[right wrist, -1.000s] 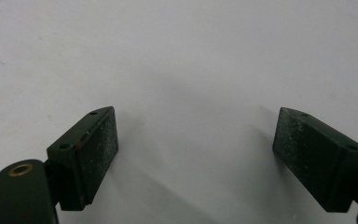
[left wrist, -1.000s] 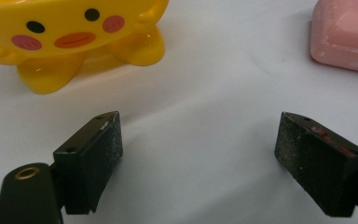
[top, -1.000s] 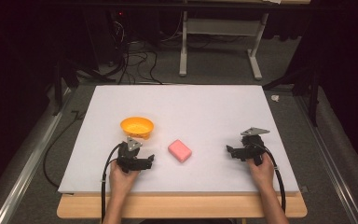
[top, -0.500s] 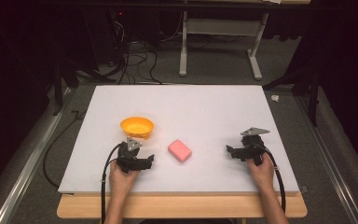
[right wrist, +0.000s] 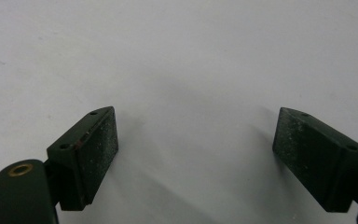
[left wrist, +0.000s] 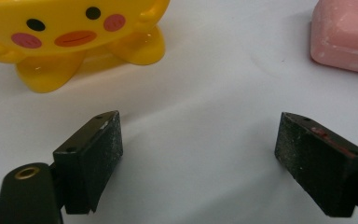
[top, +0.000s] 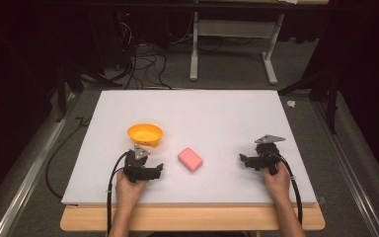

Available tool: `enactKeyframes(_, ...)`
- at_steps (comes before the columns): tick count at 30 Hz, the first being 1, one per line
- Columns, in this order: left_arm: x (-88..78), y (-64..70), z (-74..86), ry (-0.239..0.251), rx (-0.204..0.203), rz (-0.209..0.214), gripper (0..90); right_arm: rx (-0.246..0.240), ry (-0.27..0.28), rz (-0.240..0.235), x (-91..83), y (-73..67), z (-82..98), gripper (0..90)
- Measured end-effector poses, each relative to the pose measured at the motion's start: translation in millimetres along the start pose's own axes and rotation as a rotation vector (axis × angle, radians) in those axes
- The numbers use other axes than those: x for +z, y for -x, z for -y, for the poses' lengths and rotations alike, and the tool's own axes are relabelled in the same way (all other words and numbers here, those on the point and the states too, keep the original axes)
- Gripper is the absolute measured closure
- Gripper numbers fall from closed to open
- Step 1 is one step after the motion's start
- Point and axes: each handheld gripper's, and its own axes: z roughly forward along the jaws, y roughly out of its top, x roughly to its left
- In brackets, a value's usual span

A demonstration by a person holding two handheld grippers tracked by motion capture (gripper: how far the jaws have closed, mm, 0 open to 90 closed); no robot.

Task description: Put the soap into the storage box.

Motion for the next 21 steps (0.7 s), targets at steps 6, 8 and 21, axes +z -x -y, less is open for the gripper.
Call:
enactKeyframes(6,0.2,-0.1,-0.6,-0.003,-0.003,0.0,15.5,-0.002,0.0,0.0,0.0,0.1,0.0,14.7)
enactKeyframes(8,0.2,-0.1,-0.8,-0.005,-0.001,0.0,15.5,-0.003,0.0,0.0,0.0,0.2,0.0,14.7)
enactKeyframes(21,-0.7,1.4,-1.4,0.0,0.006,0.001,19.3,-0.002,0.0,0.0,0.0,0.2,0.0,14.7)
